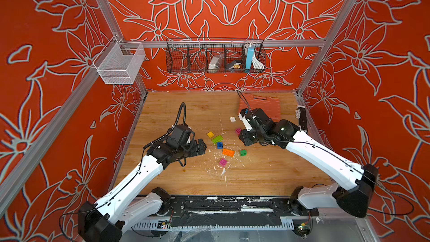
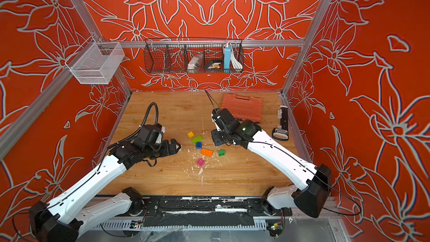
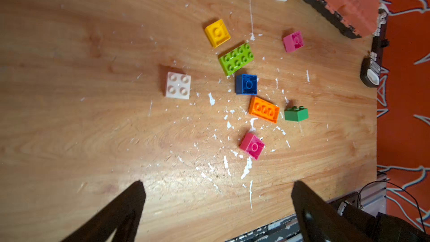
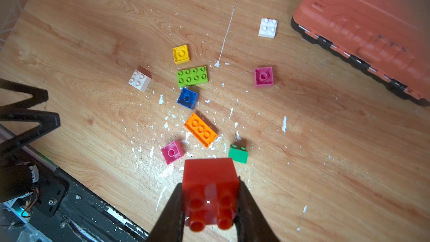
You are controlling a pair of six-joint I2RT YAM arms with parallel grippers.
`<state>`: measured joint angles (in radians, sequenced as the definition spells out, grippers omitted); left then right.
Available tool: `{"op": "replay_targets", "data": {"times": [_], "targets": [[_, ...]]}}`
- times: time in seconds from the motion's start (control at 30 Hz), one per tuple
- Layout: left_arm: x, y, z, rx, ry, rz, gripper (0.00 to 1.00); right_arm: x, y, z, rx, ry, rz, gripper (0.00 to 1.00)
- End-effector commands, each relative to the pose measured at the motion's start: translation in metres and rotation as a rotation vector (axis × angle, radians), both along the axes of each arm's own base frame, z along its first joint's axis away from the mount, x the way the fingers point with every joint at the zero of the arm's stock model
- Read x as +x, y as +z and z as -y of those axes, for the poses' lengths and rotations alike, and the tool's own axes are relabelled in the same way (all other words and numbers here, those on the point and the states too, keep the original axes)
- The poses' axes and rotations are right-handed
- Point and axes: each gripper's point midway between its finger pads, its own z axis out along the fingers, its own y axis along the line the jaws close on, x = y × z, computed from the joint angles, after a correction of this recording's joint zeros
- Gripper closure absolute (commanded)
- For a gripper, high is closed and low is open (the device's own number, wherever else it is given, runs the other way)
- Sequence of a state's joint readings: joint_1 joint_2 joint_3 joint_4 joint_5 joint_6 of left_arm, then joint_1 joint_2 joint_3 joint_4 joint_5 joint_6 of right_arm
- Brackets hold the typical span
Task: Assemble the letter r with lego
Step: Assemble the lego brick with the lego brick.
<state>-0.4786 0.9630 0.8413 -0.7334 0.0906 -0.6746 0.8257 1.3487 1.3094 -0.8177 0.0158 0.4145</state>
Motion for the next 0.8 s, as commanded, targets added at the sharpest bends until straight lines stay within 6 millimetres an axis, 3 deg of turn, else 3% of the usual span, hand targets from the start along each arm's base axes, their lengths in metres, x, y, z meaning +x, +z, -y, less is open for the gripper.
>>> {"op": "replay_targets", "data": {"times": [0.0, 0.1, 0.23, 0.47, 0.77], "targets": [[-0.022, -0.010, -0.018, -0.004, 0.089, -0.047, 0.01, 0.000, -0.015, -0.027, 0.003, 0.174, 0.004, 1.00], [-0.027, -0.002, -0.019, -0.069, 0.094, 0.010, 0.01, -0.015, -0.022, -0.064, 0.080, 0.401, -0.042, 1.00], [-0.022, 0.004, -0.023, -0.137, 0.134, 0.007, 0.01, -0.019, -0.036, -0.097, 0.083, 0.583, -0.065, 1.00], [0.001, 0.008, -0.033, -0.370, 0.221, -0.060, 0.01, -0.013, -0.075, -0.129, -0.155, 0.809, -0.057, 1.00], [0.016, 0.009, -0.081, -0.517, 0.424, -0.095, 0.01, 0.002, -0.100, -0.167, -0.275, 0.922, -0.102, 1.00]]}}
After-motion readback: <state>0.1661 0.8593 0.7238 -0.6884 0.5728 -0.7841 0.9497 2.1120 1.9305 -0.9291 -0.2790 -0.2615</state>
